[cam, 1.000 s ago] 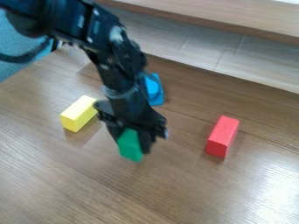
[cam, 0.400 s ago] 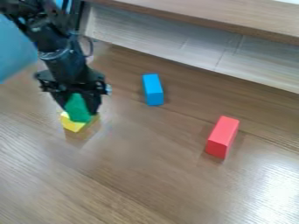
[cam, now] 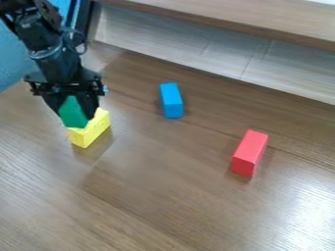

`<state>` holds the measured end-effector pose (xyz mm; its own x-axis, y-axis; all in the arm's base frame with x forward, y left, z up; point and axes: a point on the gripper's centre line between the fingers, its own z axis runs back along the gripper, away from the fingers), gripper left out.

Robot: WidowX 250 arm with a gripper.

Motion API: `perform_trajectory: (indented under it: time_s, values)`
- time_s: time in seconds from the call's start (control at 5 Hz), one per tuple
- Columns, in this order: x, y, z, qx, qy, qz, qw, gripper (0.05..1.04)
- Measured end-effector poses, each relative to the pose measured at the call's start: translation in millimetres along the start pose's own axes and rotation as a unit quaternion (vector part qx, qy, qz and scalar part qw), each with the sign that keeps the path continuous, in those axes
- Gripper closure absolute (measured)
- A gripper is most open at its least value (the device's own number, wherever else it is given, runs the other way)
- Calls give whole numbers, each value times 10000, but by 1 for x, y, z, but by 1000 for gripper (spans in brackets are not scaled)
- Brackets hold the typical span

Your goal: Put the green box on top of yellow box

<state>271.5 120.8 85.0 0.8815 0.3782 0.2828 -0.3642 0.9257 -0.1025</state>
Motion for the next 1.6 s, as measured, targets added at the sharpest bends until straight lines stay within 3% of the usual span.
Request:
perform_trajectory:
  time_s: [0.6,0.8,1.0,1.2,1.6]
  values:
    - [0,3,-24,49,252,94,9996,491]
    - [4,4,-24,87,231,43,9997,408]
    - [3,5,-23,98,287,66,9995,128]
    - [10,0,-12,0,178,80,9998,74]
    - [23,-8,30,-110,-261,32,9996,83]
